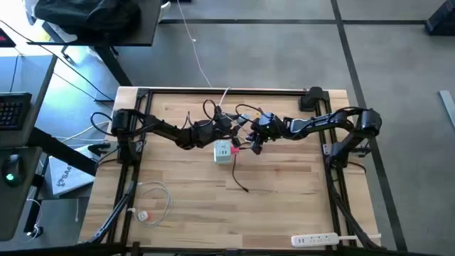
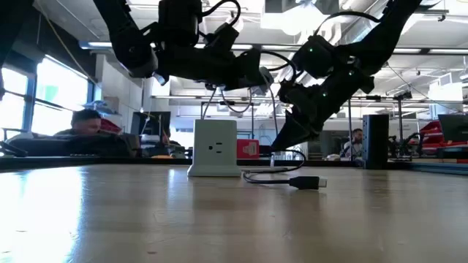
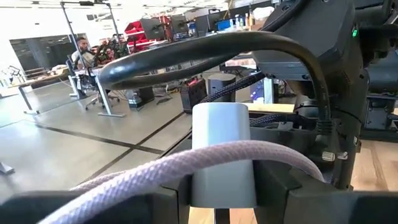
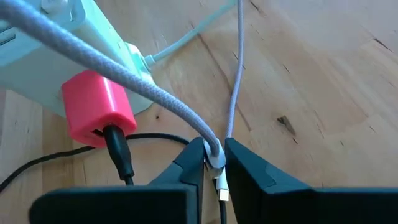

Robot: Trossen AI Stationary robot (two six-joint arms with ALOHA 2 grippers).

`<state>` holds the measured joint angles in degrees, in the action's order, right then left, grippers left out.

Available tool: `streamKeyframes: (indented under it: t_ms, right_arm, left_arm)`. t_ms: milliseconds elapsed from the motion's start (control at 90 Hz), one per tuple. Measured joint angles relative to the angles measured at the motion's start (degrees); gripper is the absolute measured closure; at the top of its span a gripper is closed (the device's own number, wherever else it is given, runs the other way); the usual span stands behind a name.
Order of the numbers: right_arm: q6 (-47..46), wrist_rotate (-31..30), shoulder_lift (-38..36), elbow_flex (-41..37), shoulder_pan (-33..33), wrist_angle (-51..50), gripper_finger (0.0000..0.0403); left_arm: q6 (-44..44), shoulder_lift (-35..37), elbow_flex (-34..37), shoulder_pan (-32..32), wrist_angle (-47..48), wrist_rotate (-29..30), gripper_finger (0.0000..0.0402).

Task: Insert USB
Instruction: Insert the light pink charger cable into the white charger adapter

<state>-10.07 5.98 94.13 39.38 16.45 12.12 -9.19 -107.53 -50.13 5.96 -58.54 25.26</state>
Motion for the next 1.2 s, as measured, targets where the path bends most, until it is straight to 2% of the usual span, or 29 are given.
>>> streamKeyframes:
  t_ms: [300,556,767,844,944,1067,1200]
  right_arm:
    - [-0.1,4.1,0.0,0.0,0.0,0.8,0.0371]
    - [0.0,4.0,0.0,0.0,0.0,0.5,0.0372]
    - [0.0,3.4,0.0,0.0,0.0,0.5,0.0398]
    - [-0.2,3.1,-0.7,0.0,0.0,0.1,0.04]
    - [-1.2,2.6,-3.3,0.0,0.0,-0.1,0.0401]
    - [-1.8,4.0,-9.4,2.0,0.1,-3.8,0.0401]
    - [-1.6,6.9,-16.3,6.9,0.1,-12.8,0.0402]
  left_arm:
    - [0.0,0.0,0.0,0.0,0.2,0.0,0.0308]
    - [0.0,0.0,0.0,0.0,0.3,0.0,0.0308]
    - [-0.4,0.0,0.0,0.0,0.3,0.0,0.0308]
    - [-3.0,0.0,0.0,0.0,0.4,2.3,0.0308]
    - [-6.2,0.1,0.2,0.0,0.4,5.5,0.0308]
    - [-6.0,1.3,0.7,0.2,2.4,0.1,0.0308]
    - [-4.6,1.8,0.7,0.9,2.3,-2.9,0.0308]
